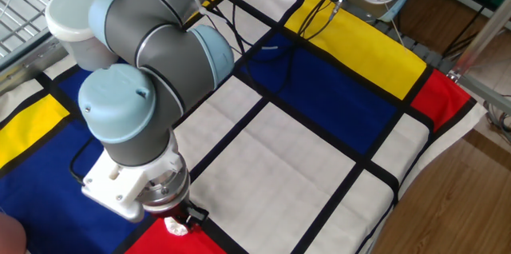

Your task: Put the garbage in the trash can

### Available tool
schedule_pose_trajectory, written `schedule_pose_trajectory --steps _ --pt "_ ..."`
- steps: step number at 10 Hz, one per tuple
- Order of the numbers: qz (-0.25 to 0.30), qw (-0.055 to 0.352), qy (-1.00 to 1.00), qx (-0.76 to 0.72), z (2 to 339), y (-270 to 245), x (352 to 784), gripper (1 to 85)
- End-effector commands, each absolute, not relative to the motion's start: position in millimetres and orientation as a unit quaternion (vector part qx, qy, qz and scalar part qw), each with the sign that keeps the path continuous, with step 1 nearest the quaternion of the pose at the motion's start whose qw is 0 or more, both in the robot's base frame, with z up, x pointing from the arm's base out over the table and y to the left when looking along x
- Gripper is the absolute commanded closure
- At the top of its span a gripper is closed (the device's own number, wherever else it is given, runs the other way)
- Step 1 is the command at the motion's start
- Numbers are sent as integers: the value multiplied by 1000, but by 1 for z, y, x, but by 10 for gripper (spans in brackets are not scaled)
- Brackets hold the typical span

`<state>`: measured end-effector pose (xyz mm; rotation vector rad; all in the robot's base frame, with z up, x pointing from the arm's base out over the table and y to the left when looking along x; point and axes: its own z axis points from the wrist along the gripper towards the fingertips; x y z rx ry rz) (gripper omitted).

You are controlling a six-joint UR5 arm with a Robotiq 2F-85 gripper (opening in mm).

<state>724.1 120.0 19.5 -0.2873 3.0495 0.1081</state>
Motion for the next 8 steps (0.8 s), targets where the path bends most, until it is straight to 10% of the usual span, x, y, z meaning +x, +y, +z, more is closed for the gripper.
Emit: schedule_pose_trajectory --steps 1,4,6,8 --pt "35 40 995 -82 19 118 725 347" --pt "27 42 996 -71 19 115 727 467" --pt "29 67 996 -42 23 118 743 770" --pt "27 70 996 -40 30 119 744 847"
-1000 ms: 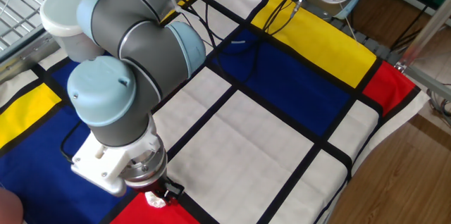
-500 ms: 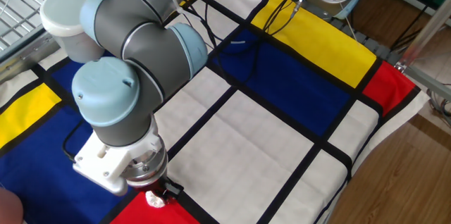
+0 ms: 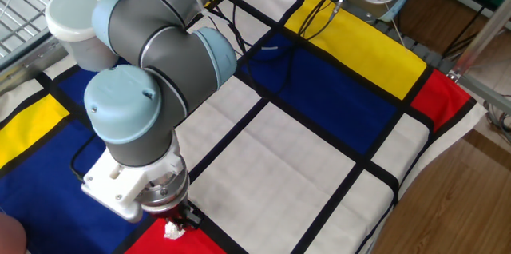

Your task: Put the garbage in the trash can

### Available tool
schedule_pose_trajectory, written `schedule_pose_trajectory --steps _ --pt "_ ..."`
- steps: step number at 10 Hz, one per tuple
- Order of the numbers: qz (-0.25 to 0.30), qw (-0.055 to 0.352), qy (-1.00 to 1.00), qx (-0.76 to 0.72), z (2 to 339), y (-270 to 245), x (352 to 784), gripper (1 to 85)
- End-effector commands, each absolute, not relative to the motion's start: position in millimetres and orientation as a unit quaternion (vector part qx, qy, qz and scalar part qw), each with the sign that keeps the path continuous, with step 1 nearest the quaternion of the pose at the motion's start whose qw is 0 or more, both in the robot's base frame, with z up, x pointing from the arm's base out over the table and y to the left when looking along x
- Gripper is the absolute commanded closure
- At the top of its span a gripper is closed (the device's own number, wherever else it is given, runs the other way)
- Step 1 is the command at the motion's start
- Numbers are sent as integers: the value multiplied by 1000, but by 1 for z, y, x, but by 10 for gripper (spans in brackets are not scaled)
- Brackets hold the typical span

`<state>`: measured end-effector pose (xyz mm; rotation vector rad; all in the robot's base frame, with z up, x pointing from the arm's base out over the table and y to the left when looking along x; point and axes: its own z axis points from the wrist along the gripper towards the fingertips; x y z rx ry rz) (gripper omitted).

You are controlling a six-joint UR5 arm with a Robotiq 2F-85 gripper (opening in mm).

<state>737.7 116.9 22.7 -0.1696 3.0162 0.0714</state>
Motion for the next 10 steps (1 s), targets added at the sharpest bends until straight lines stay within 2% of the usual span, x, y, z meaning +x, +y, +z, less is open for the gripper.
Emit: schedule_pose_trajectory --steps 1,5,8,10 --pt "25 66 997 -41 34 118 743 847" --pt "20 53 997 -54 59 106 740 847" --pt "16 22 998 -53 111 87 725 847" --pt "33 8 998 -55 147 68 712 847"
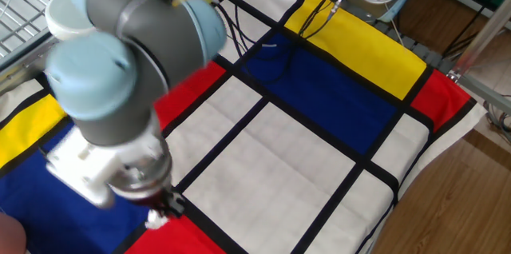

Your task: Put the garbage in the trash can

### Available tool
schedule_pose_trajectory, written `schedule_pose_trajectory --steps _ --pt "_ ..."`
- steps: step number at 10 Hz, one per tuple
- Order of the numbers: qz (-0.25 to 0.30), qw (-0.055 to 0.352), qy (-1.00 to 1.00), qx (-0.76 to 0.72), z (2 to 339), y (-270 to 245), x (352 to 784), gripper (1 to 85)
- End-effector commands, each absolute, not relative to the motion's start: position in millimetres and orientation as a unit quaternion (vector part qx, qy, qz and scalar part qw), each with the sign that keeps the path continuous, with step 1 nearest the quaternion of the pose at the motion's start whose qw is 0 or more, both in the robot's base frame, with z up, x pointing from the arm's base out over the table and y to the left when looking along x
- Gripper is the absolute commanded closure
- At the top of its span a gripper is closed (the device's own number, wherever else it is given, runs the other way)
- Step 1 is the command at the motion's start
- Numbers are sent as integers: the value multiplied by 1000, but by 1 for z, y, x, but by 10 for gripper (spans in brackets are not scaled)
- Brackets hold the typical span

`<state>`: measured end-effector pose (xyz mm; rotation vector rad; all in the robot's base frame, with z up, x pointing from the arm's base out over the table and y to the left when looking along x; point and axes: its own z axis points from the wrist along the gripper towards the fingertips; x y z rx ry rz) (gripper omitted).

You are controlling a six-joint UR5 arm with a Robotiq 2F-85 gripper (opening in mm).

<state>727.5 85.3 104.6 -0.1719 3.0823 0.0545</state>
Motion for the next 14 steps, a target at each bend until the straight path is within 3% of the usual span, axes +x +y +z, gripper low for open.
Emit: schedule_pose_trajectory --steps 1,7,10,14 --pt "37 7 998 -55 158 56 705 847" --pt "37 19 999 -34 162 47 689 847" --pt "4 13 999 38 161 29 686 847" --pt "-29 70 994 75 164 10 714 847"
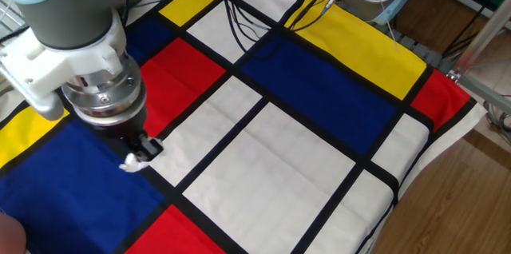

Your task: Put the garbage in the trash can

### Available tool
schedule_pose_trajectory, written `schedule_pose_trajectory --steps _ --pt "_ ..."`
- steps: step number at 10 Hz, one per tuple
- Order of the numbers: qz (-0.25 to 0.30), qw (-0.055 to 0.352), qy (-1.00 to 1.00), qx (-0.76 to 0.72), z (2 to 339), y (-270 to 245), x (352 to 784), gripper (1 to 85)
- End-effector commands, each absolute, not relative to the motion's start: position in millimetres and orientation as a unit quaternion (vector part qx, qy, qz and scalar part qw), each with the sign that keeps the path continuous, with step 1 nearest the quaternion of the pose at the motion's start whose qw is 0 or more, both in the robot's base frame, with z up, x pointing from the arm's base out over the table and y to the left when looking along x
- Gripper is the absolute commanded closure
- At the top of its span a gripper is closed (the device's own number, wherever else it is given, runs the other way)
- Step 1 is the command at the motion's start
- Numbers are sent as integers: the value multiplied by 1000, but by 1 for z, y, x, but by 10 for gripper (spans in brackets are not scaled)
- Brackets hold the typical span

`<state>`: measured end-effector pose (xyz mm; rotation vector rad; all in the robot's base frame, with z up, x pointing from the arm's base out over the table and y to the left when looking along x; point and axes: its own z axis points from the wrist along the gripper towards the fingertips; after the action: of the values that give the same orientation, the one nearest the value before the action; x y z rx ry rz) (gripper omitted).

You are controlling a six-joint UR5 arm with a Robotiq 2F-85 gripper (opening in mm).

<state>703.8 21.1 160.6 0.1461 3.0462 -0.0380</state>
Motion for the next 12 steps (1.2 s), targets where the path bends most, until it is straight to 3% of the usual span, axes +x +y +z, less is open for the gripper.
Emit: schedule_pose_trajectory --steps 1,3,8,12 --pt "-36 66 995 62 164 7 712 847" --pt "-7 41 999 28 162 23 701 847" --pt "25 16 999 -19 193 -83 676 847" --pt "34 17 999 -24 190 -133 643 847"
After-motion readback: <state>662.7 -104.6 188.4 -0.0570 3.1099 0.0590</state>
